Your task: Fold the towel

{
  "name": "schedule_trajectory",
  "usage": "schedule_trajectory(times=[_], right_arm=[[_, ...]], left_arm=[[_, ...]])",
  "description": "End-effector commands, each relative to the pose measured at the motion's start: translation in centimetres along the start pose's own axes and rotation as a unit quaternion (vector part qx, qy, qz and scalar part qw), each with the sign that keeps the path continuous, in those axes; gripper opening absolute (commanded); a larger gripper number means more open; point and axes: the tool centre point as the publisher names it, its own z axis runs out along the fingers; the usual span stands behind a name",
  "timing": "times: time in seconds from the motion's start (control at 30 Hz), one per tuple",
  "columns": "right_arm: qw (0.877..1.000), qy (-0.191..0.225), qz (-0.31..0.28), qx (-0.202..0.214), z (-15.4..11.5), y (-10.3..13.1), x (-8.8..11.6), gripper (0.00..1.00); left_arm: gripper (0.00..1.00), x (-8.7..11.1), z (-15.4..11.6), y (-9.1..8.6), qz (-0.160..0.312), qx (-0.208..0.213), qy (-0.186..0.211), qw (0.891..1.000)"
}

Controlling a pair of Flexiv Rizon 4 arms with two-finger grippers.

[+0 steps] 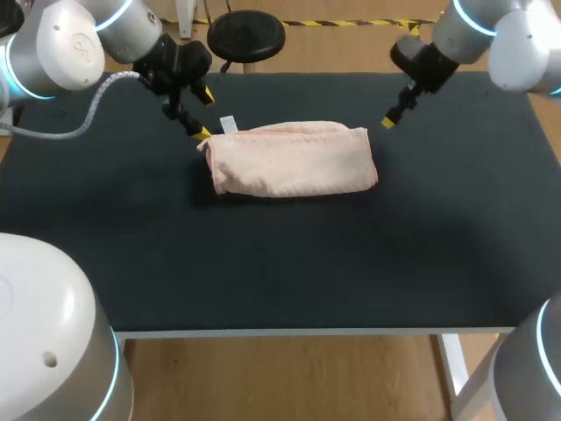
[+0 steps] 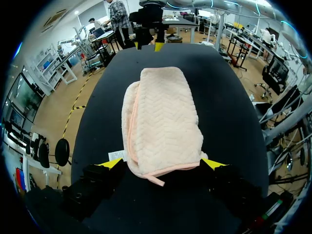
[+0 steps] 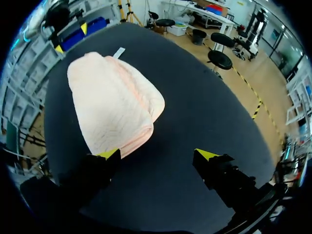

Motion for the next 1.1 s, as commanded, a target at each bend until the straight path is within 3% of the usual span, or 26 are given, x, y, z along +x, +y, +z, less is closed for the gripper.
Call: schedule_trajectory(times=[0.03,0.07,0.5,0.6,0.67,0.87,1.1], right_arm=[[0.902,0.269,0.263,-0.212,0.1,0.3,1.0,1.0],[0.942,0.196,0.208,-0.178,0.1,0.7,2.1,1.0],[0.942,0.196,0.208,-0.178,0.1,0.7,2.1,1.0],[0.908,0.235,0.274,-0.213,0.5,-0.1,1.7,1.0],[0.897,0.251,0.294,-0.214,1.0,-0.8,2.2,1.0],[0.889,0.275,0.31,-0.194,2.1,-1.9,3.4,1.0],[0.893,0.273,0.315,-0.169,2.9,-2.4,3.9,1.0]], left_arm=[[1.0,0.0,0.1,0.1,0.001,0.001,0.0,1.0],[1.0,0.0,0.1,0.1,0.001,0.001,0.0,1.0],[1.0,0.0,0.1,0.1,0.001,0.001,0.0,1.0],[1.0,0.0,0.1,0.1,0.001,0.001,0.0,1.0],[1.0,0.0,0.1,0.1,0.001,0.001,0.0,1.0],[1.0,0.0,0.1,0.1,0.001,0.001,0.0,1.0],[1.0,0.0,0.1,0.1,0.001,0.001,0.0,1.0]])
